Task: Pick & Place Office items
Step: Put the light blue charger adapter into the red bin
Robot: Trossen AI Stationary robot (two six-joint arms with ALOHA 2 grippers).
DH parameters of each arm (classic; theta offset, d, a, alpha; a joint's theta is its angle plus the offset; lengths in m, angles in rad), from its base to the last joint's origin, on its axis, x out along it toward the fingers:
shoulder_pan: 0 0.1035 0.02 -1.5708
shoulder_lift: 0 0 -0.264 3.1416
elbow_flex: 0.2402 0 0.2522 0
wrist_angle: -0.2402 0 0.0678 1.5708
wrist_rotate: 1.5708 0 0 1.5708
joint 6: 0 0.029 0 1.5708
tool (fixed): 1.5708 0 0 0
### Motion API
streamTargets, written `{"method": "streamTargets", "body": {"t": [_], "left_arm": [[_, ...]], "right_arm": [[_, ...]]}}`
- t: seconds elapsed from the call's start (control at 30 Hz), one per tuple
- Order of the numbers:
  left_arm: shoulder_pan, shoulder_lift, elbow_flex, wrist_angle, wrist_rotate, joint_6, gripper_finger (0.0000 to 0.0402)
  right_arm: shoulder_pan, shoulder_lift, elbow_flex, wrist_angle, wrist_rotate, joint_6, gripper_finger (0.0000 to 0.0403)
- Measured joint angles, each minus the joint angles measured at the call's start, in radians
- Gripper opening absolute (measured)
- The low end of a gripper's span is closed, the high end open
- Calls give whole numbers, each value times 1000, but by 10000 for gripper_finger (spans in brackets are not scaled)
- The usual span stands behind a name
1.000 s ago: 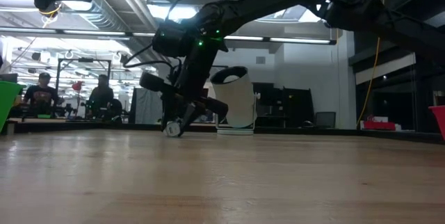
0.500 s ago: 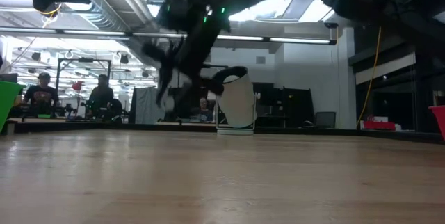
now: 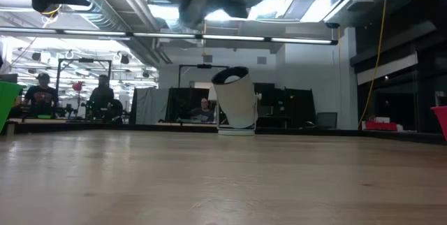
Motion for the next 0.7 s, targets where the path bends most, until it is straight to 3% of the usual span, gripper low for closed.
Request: {"method": "streamTargets", "body": {"t": [0.37, 0.53, 0.7], "left_arm": [[0, 0, 0, -2, -1, -2, 239], [0, 0, 0, 1, -1, -4, 239], [0, 0, 0, 0, -1, -14, 239]], "right_arm": [[235, -172, -1, -478, 83, 114, 144], [372, -201, -71, -459, 62, 237, 144], [474, -226, -245, -462, 69, 361, 144]]}}
